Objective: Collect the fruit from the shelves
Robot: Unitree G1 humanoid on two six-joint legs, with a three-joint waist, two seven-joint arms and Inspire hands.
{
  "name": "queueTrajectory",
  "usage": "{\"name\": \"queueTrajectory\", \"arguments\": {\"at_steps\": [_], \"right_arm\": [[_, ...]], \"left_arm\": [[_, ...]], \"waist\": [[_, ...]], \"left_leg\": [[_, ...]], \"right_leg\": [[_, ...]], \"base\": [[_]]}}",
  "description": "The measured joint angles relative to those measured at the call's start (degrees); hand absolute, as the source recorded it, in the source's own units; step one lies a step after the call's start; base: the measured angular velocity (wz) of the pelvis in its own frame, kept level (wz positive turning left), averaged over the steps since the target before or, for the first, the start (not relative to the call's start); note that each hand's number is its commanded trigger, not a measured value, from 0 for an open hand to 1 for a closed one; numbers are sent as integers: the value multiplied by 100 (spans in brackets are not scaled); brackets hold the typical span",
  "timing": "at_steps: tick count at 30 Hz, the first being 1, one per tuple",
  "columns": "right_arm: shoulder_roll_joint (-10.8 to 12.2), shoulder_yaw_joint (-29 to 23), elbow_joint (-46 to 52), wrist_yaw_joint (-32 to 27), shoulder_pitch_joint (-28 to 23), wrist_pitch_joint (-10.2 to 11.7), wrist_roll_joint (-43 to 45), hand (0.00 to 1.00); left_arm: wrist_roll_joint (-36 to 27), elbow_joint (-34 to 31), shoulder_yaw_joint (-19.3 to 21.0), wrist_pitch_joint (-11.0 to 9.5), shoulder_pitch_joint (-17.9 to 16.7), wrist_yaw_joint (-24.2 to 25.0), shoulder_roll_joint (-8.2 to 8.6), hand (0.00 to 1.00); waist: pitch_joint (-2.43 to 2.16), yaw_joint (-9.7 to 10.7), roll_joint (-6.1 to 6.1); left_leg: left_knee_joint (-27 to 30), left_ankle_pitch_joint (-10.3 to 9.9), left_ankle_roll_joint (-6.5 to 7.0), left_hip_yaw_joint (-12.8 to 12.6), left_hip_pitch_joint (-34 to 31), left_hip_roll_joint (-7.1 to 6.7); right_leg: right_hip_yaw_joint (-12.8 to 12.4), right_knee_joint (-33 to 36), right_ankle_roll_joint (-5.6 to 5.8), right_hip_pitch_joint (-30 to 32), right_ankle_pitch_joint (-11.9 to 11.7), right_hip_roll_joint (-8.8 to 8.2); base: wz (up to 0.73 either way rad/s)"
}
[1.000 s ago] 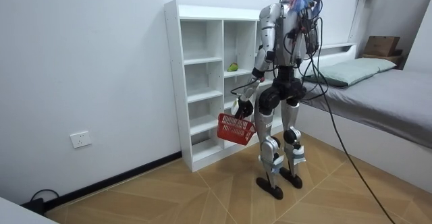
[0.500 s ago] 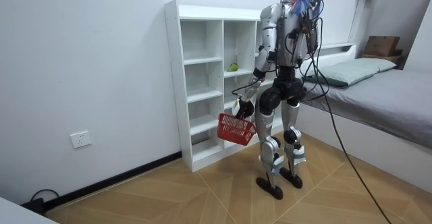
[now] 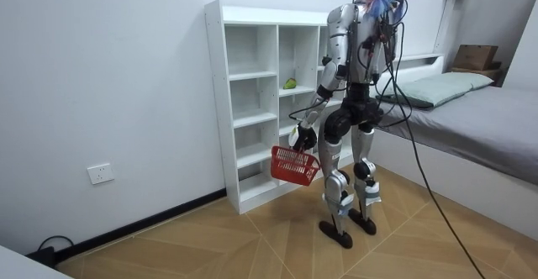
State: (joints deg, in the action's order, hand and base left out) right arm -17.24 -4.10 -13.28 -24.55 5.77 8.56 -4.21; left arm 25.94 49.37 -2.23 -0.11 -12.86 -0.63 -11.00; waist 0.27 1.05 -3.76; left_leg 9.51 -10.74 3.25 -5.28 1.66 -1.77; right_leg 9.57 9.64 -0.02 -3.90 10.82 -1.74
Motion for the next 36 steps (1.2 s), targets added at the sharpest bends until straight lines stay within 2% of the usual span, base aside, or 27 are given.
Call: {"name": "queueTrajectory", "arguments": {"at_steps": [10, 22, 36], "right_arm": [[-134, -2, -188, 209, 332, -63, 3, 0], [-141, -2, -186, 285, 539, -63, 3, 0], [-147, 2, -239, 552, 544, -111, 30, 0]], "left_arm": [[0, -63, 12, 9, -5, 13, 1, 100], [-21, -103, 13, 9, -12, 13, 0, 100], [-3, -110, 16, 27, -22, 14, 22, 100]], "waist": [[-8, 2, -13], [-12, 3, -22], [0, -15, -35]], "left_leg": [[1, 0, 0, 1, 1, 2], [8, 1, -1, -1, 6, 1], [7, 1, -1, 1, 9, 3]], "right_leg": [[5, -2, 0, 1, 0, -1], [9, -1, 0, -9, 0, -3], [11, -4, 0, -20, 0, -4]], "base": [[0], [0], [0]]}}
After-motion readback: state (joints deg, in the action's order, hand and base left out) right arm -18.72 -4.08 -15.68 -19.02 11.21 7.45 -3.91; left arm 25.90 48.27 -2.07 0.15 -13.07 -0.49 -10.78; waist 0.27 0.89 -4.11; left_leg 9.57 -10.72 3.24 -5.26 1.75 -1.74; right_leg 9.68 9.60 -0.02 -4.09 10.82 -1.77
